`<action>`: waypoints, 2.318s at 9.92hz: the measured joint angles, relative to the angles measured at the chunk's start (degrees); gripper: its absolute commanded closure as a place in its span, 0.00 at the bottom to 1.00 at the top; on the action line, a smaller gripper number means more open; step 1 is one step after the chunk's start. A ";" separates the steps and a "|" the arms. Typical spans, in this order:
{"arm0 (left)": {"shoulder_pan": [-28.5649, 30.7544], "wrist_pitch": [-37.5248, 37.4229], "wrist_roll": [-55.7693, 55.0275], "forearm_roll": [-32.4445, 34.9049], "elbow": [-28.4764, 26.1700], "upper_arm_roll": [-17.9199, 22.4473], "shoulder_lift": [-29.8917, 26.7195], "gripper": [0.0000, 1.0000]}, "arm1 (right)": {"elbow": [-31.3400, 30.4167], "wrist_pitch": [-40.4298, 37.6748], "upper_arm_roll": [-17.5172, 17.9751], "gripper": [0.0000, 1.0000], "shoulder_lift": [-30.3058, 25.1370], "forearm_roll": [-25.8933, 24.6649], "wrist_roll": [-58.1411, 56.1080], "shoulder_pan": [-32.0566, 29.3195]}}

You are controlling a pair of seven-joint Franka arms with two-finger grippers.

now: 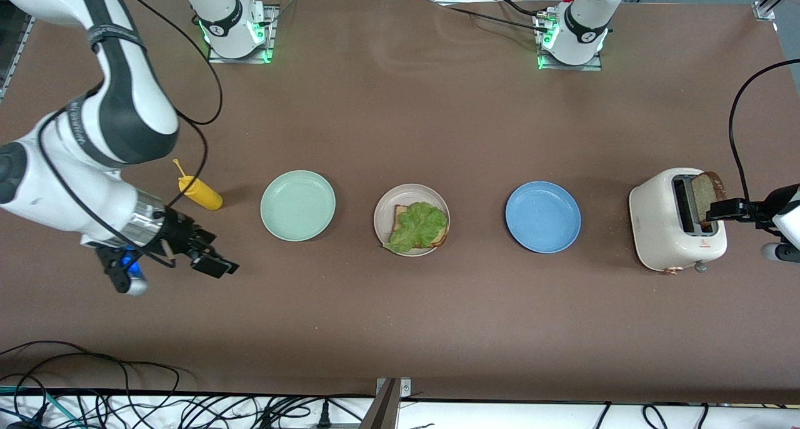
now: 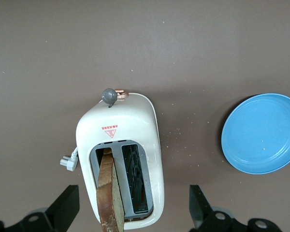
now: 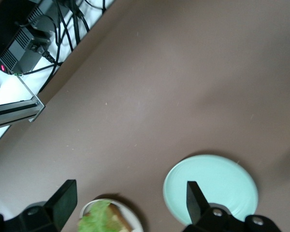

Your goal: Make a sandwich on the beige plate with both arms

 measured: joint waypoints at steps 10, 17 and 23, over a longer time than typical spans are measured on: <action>1.66 4.04 0.00 0.00 -3.80 0.14 0.06 0.00 | -1.13 -4.11 -0.33 0.00 0.32 23.43 -53.90 -20.69; 4.24 22.90 0.00 0.00 -24.83 0.16 -9.46 0.00 | -0.83 -13.60 -0.22 0.00 1.51 25.31 -68.79 -26.73; 4.24 27.99 0.00 0.00 -30.01 -0.19 -11.27 0.00 | -0.76 -15.89 -0.20 0.00 1.41 24.68 -73.11 -27.86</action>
